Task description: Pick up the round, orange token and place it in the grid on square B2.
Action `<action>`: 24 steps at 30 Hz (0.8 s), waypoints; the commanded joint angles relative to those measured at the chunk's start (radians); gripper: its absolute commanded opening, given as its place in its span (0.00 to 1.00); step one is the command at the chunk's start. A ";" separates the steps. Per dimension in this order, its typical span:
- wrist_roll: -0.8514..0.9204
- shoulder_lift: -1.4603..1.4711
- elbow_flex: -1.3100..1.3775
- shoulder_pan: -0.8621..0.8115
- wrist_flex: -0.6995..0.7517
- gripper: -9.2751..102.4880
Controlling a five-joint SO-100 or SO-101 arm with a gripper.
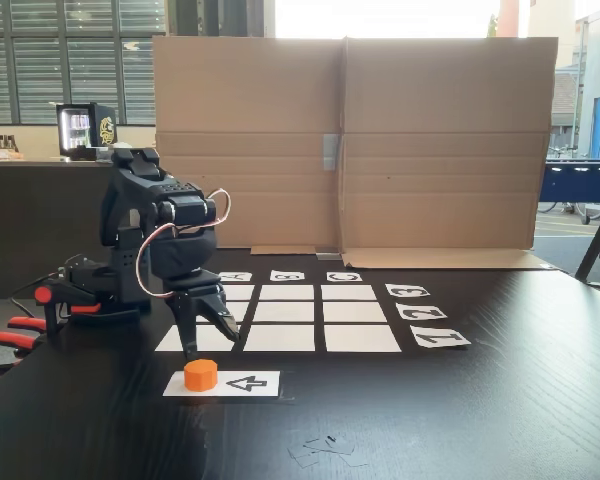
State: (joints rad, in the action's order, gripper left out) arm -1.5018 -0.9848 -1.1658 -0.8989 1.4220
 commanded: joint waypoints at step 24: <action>0.055 0.029 0.092 -0.021 0.002 0.09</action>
State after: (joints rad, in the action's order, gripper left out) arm -1.4650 -0.9449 -1.1091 -0.9143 1.4220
